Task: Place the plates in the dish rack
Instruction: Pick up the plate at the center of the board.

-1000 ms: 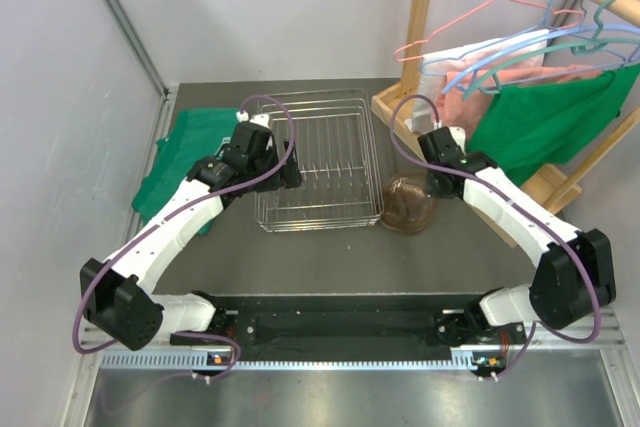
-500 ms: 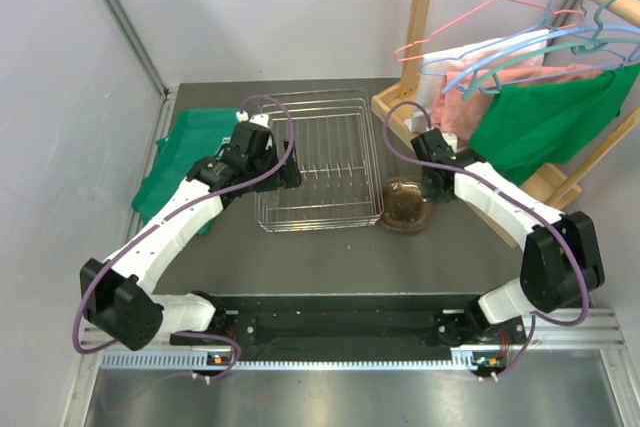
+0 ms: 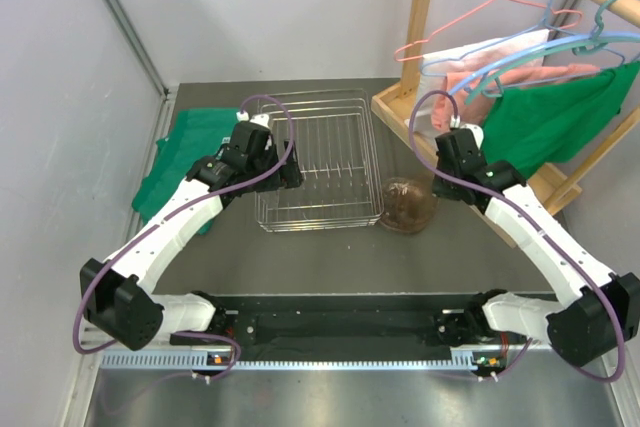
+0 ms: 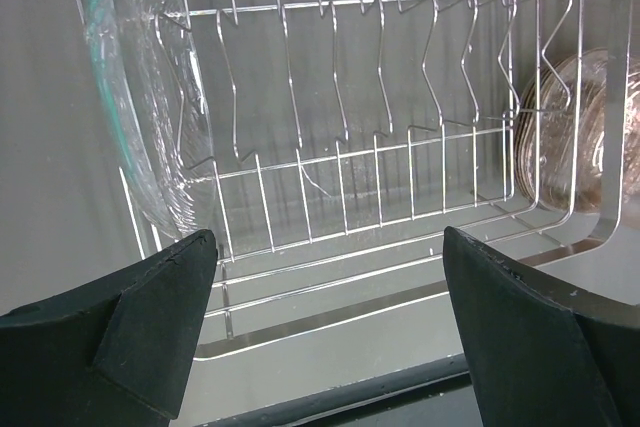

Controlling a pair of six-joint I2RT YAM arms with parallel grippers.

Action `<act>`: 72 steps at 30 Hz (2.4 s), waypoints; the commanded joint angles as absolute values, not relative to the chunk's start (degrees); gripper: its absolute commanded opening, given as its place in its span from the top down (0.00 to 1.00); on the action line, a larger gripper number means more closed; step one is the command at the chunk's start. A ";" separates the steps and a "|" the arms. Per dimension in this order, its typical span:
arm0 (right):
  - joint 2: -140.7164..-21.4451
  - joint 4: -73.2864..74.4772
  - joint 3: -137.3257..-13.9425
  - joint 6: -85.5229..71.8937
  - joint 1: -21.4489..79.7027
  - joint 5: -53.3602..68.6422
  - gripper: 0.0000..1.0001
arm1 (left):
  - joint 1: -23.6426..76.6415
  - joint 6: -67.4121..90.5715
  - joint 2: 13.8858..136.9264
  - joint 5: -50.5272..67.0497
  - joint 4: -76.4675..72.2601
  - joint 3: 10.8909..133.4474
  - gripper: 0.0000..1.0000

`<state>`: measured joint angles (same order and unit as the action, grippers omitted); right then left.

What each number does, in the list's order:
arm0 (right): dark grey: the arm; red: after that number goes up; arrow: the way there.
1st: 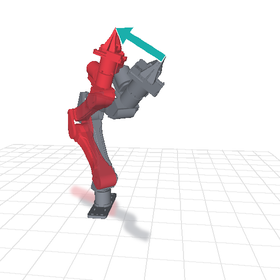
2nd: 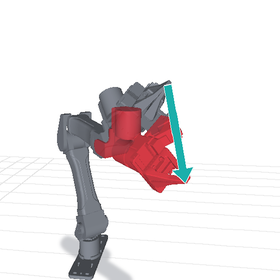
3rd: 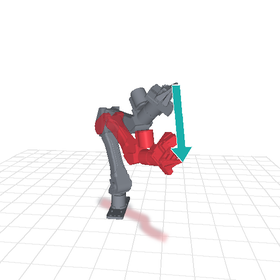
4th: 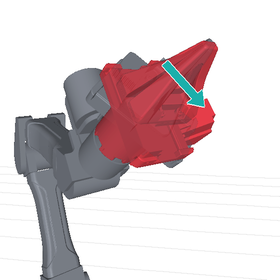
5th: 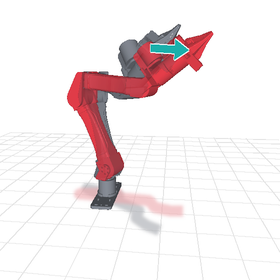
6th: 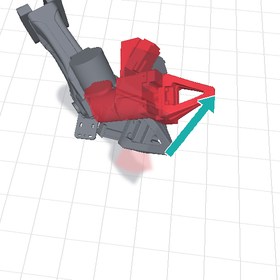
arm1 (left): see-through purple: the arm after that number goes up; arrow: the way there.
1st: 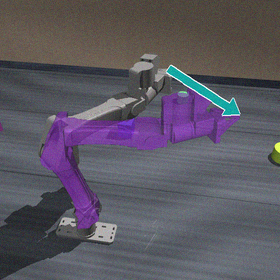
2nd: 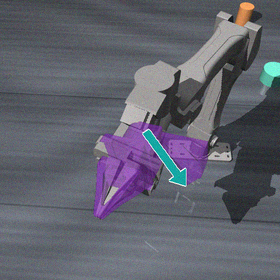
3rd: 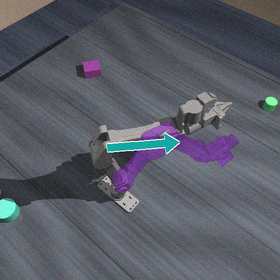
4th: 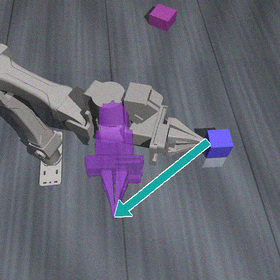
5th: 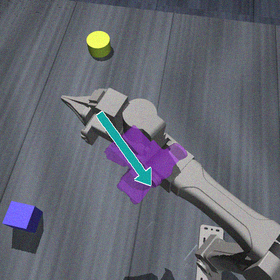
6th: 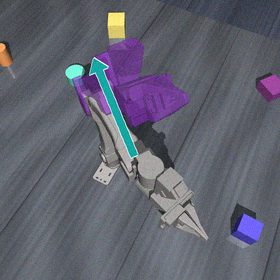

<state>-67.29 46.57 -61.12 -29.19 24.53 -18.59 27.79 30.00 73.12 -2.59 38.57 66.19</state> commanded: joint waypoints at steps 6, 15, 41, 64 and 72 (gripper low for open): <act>-66.18 45.79 -59.94 -33.22 24.61 -15.64 1.00 | 27.51 29.88 71.46 -0.97 36.21 67.32 0.01; -61.70 45.88 -59.68 -33.66 24.35 -15.73 1.00 | 27.51 30.41 71.37 2.98 34.28 67.59 0.01; -53.00 51.42 -55.63 -36.47 24.26 -17.93 1.00 | 27.42 30.24 71.46 5.89 32.87 67.41 0.01; -54.92 55.29 -46.67 -42.19 16.89 -20.05 1.00 | 27.51 30.41 71.46 8.09 31.03 66.62 0.01; -61.25 44.30 -39.82 -40.43 10.47 -11.26 1.00 | 27.51 30.15 71.54 8.35 30.67 65.57 0.01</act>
<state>-59.66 50.11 -41.21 -40.64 11.73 -15.16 27.73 30.30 73.10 7.90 33.56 66.19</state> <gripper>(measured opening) 0.007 0.987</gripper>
